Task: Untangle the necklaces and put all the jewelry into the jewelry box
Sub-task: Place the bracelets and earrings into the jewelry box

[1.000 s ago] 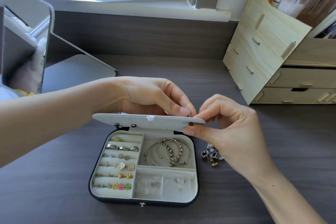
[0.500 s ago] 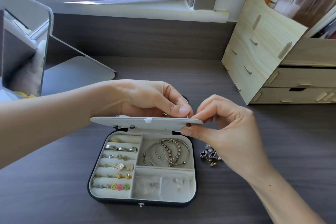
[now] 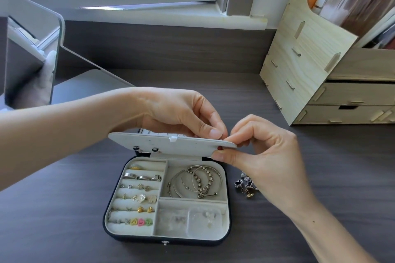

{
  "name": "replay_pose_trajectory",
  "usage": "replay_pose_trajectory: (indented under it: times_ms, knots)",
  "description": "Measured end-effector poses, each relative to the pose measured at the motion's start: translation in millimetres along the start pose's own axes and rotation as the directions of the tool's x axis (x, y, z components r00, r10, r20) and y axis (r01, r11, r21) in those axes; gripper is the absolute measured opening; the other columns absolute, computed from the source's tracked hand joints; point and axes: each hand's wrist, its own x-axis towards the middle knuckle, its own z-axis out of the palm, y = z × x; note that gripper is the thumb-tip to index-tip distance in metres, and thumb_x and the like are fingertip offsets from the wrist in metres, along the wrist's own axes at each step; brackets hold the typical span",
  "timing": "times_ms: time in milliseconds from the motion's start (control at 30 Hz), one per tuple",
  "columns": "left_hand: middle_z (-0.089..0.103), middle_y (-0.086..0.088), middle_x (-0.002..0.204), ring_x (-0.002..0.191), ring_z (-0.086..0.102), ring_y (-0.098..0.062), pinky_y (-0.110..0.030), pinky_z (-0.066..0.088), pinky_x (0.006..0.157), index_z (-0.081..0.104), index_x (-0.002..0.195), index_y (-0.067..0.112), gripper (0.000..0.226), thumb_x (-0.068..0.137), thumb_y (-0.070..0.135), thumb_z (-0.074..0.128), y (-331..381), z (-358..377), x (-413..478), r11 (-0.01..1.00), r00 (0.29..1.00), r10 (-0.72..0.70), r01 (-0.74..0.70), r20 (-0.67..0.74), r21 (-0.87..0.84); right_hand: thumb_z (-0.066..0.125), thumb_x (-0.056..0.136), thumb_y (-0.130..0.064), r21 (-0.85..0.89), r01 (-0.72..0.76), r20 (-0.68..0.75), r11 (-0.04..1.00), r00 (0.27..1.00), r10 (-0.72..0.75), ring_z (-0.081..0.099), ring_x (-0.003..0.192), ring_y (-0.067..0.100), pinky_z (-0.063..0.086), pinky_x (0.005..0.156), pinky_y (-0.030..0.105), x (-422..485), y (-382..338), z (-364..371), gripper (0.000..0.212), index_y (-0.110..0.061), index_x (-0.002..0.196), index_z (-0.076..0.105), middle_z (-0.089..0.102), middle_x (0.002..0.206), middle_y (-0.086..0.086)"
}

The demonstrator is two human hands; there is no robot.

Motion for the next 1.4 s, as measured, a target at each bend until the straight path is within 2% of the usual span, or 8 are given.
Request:
replay_pose_trajectory:
  times_ms: [233, 400, 700, 833, 1000, 1100, 1233, 1400]
  knots:
    - [0.071, -0.004, 0.076, 0.074, 0.066, -0.015, -0.023, 0.055, 0.076, 0.076, 0.075, 0.015, 0.012, 0.063, 0.015, 0.071, 1, -2, -1, 0.998, 1.0, 0.006, -0.004, 0.028, -0.06, 0.085, 0.056, -0.018, 0.012, -0.02, 0.003, 1.0, 1.0, 0.02, 0.058, 0.066, 0.011, 0.042, 0.064, 0.015, -1, 1, 0, 0.02, -0.025, 0.064, 0.067, 0.063, 0.069, -0.01]
    - [0.07, -0.005, 0.075, 0.069, 0.067, -0.014, -0.02, 0.053, 0.066, 0.071, 0.076, 0.014, 0.022, 0.073, -0.007, 0.069, 5, -4, -1, 0.999, 0.999, 0.042, -0.042, 0.003, -0.03, 0.084, 0.055, -0.017, 0.018, -0.028, 0.001, 0.999, 1.0, 0.028, 0.057, 0.065, 0.008, 0.041, 0.064, 0.014, 0, 0, 0, 0.021, -0.024, 0.062, 0.066, 0.062, 0.068, -0.012]
    - [0.072, -0.009, 0.078, 0.071, 0.069, -0.016, -0.021, 0.055, 0.067, 0.069, 0.08, 0.01, 0.016, 0.072, -0.004, 0.067, 8, -4, -5, 0.998, 0.998, 0.05, -0.051, -0.033, -0.021, 0.085, 0.055, -0.018, 0.019, -0.039, -0.004, 0.999, 0.999, 0.04, 0.056, 0.065, 0.009, 0.042, 0.064, 0.015, 0, 0, 0, 0.02, -0.023, 0.063, 0.067, 0.063, 0.068, -0.01]
    - [0.071, -0.006, 0.074, 0.069, 0.067, -0.015, -0.021, 0.054, 0.067, 0.07, 0.077, 0.012, 0.008, 0.071, 0.006, 0.072, 9, -1, -6, 0.999, 0.997, 0.04, -0.04, -0.069, -0.003, 0.084, 0.055, -0.018, 0.011, -0.034, -0.005, 0.999, 0.999, 0.034, 0.057, 0.066, 0.009, 0.042, 0.064, 0.015, 0, 0, 0, 0.021, -0.024, 0.063, 0.066, 0.062, 0.069, -0.01]
    - [0.07, -0.005, 0.072, 0.067, 0.066, -0.014, -0.02, 0.055, 0.068, 0.068, 0.079, 0.011, 0.014, 0.066, 0.006, 0.068, 8, 4, -3, 0.999, 0.993, 0.036, -0.033, -0.115, 0.027, 0.085, 0.056, -0.016, 0.016, -0.01, -0.003, 1.0, 1.0, 0.01, 0.057, 0.066, 0.009, 0.042, 0.065, 0.015, 0, 1, 0, 0.021, -0.023, 0.063, 0.066, 0.062, 0.069, -0.01]
    - [0.069, -0.004, 0.076, 0.071, 0.065, -0.014, -0.02, 0.054, 0.069, 0.067, 0.083, 0.01, 0.015, 0.068, 0.013, 0.072, 8, 4, -6, 0.997, 0.994, 0.018, -0.01, -0.109, 0.079, 0.084, 0.055, -0.014, 0.026, -0.001, -0.01, 1.0, 1.0, 0.002, 0.057, 0.066, 0.008, 0.042, 0.065, 0.015, 0, 1, 0, 0.021, -0.021, 0.063, 0.066, 0.062, 0.069, -0.01]
    - [0.068, 0.001, 0.072, 0.069, 0.063, -0.009, -0.017, 0.05, 0.068, 0.07, 0.076, 0.009, 0.013, 0.07, 0.021, 0.069, 9, 6, -10, 0.988, 0.994, -0.003, 0.019, -0.105, 0.15, 0.084, 0.055, -0.015, 0.02, 0.002, -0.009, 1.0, 1.0, -0.002, 0.056, 0.065, 0.01, 0.043, 0.063, 0.017, -1, 2, 0, 0.021, -0.021, 0.063, 0.065, 0.061, 0.069, -0.007]
    - [0.068, -0.004, 0.081, 0.079, 0.062, -0.015, -0.022, 0.053, 0.075, 0.073, 0.082, 0.014, 0.008, 0.079, 0.014, 0.065, 8, 6, -12, 0.991, 0.999, 0.013, -0.006, -0.047, 0.131, 0.084, 0.055, -0.014, 0.018, 0.003, -0.005, 1.0, 1.0, -0.003, 0.056, 0.065, 0.01, 0.043, 0.064, 0.017, -1, 2, 0, 0.021, -0.019, 0.063, 0.066, 0.062, 0.069, -0.006]
